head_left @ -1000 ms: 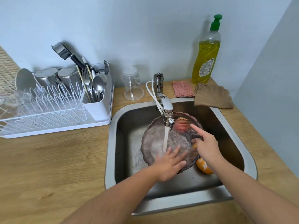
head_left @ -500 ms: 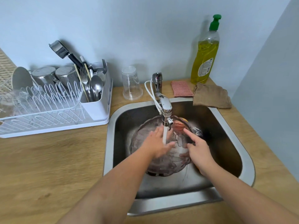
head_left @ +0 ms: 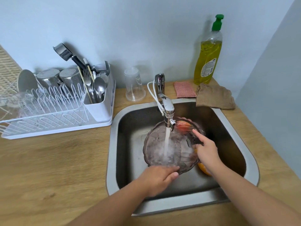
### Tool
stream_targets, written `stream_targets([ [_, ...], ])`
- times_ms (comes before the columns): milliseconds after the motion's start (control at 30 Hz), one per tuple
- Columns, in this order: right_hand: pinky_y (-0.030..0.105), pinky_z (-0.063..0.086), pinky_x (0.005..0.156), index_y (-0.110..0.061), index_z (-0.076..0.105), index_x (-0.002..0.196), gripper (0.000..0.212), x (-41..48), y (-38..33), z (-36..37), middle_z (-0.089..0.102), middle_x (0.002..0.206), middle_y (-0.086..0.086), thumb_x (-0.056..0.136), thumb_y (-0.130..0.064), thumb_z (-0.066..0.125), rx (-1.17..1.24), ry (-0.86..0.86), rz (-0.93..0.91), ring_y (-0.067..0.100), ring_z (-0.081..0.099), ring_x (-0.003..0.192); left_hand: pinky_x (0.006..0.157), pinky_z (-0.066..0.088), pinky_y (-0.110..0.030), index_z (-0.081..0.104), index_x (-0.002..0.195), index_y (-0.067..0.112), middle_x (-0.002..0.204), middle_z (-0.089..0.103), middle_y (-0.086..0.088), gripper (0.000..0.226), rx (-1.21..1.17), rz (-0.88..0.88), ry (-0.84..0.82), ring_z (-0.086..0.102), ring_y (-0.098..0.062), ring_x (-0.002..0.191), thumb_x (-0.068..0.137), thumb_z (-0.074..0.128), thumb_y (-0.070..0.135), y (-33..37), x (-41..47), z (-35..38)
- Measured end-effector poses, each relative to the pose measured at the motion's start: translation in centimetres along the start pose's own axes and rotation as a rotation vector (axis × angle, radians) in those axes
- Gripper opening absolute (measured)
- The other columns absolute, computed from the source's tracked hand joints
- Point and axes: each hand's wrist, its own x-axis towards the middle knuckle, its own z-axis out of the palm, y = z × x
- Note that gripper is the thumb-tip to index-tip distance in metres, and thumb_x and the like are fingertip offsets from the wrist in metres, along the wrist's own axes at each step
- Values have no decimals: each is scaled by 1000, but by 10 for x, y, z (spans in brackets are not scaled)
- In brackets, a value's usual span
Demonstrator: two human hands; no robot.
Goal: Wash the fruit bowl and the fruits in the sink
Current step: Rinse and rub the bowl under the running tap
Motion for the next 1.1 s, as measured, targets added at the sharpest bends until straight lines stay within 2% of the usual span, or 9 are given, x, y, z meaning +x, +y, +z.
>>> stream_targets([
  [133,48,59,79,-37,51,134,56,-5,0,7,47,143,0,96,1,36,42,46,57,26,55,114,117,17,-38,51,134,28,149,43,3,48,172,-226,118,30,-18,142,100,26,51,-34,-3,-6],
  [267,42,60,57,-34,52,134,56,-15,0,20,50,132,-1,95,3,34,136,74,131,22,58,87,119,12,-38,58,124,31,162,8,-4,39,-65,-495,273,5,-23,150,95,41,51,-48,-1,-8],
  [333,38,59,54,-32,53,133,58,-20,-3,27,50,123,-3,94,6,34,200,72,157,14,56,76,114,25,-35,57,121,28,160,13,-8,30,-335,-590,308,22,-26,145,94,49,38,-48,0,-10],
  [400,39,58,54,-31,54,132,59,-23,-5,31,51,119,-3,92,8,34,257,61,186,14,57,76,98,43,-33,53,122,29,143,43,-11,28,-706,-621,330,55,-23,112,94,52,25,-49,2,-11],
  [533,43,60,58,-30,52,132,58,-30,0,37,56,118,3,91,6,34,232,37,249,26,64,80,70,60,-34,49,128,24,118,55,-13,45,-1138,-645,343,60,-21,83,91,51,-1,-46,2,-11],
  [667,34,59,49,-28,42,142,63,-32,8,43,59,122,13,89,6,33,155,-30,333,31,67,61,54,58,-27,46,138,17,122,50,-14,58,-1143,-674,412,62,-24,83,87,48,-12,-51,-2,-20],
  [833,28,53,43,-34,15,148,72,-31,12,54,64,107,13,90,3,36,34,-228,432,26,66,56,70,62,-39,46,138,18,138,46,-12,57,-1004,-744,428,66,-35,97,88,47,-10,-55,-10,-40],
  [967,22,47,40,-10,41,122,34,-34,14,60,62,80,13,90,0,48,-105,-348,449,18,56,45,77,60,-45,42,143,18,135,51,-13,61,-838,-746,432,61,-38,107,88,53,-6,-55,-13,-55],
  [1100,19,43,40,-11,45,105,22,-39,12,73,58,64,9,89,-2,58,-82,-461,483,13,47,44,81,60,-39,36,147,21,140,49,-9,65,-530,-646,425,62,-33,105,88,54,1,-52,-17,-82],
])
